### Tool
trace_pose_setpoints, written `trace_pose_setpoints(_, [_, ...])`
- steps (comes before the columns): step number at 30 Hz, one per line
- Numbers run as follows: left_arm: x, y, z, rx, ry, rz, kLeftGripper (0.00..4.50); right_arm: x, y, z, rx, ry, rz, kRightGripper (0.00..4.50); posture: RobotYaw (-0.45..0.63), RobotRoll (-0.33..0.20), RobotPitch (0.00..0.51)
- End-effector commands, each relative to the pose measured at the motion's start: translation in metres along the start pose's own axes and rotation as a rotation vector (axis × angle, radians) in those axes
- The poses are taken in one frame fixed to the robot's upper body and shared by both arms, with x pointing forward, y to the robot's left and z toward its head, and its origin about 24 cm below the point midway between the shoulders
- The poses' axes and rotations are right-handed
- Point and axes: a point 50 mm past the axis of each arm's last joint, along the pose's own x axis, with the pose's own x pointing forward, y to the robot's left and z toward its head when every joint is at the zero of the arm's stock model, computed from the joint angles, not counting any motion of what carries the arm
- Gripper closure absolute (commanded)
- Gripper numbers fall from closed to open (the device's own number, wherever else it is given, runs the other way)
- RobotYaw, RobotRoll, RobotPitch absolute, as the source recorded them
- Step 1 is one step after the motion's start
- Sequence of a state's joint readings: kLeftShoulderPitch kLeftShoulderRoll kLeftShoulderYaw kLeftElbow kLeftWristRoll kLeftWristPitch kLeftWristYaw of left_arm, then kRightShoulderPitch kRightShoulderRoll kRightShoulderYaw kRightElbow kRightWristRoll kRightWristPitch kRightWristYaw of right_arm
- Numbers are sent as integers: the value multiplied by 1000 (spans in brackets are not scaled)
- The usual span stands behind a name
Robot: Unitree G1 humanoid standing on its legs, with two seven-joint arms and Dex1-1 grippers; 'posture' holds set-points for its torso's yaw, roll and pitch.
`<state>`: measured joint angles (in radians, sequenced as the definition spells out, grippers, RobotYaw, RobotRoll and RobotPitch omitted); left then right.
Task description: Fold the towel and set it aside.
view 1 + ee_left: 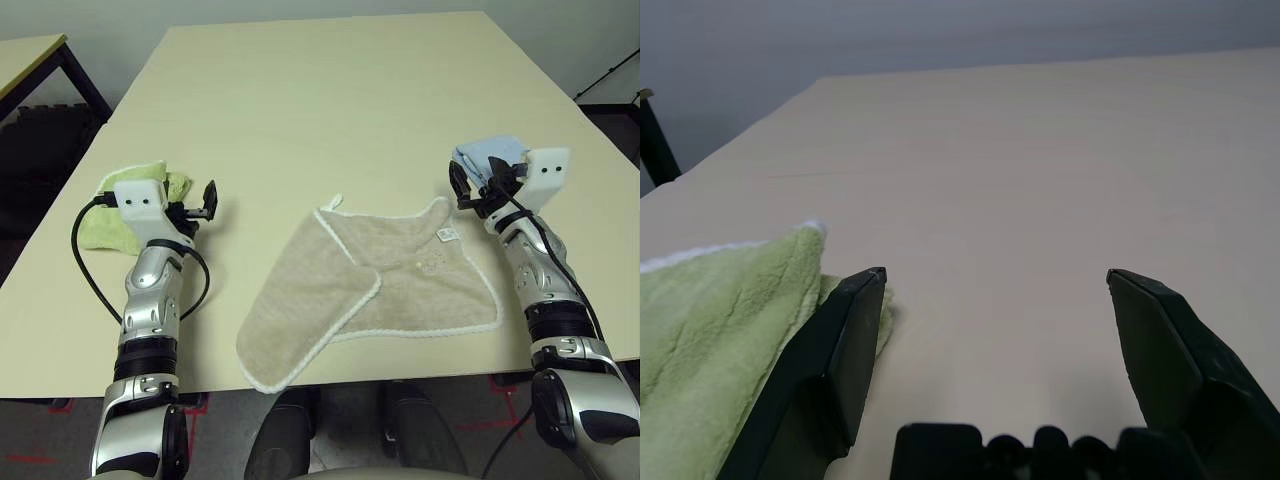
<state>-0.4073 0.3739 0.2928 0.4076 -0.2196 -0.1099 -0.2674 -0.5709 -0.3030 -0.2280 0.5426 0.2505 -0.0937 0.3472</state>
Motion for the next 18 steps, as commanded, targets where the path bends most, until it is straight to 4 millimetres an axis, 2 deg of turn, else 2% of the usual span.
trace_pose_setpoints(1, [-2,2,0,9,15,-38,21,-4,3,0,12,-8,-19,0,-4,0,128])
trace_pose_setpoints(7, [4,2,1,6,14,-46,21,-8,9,0,25,-5,-24,0,-14,0,132])
trace_pose_setpoints(18, [5,11,13,-26,-5,-71,21,2,11,5,18,0,-31,0,-5,0,127])
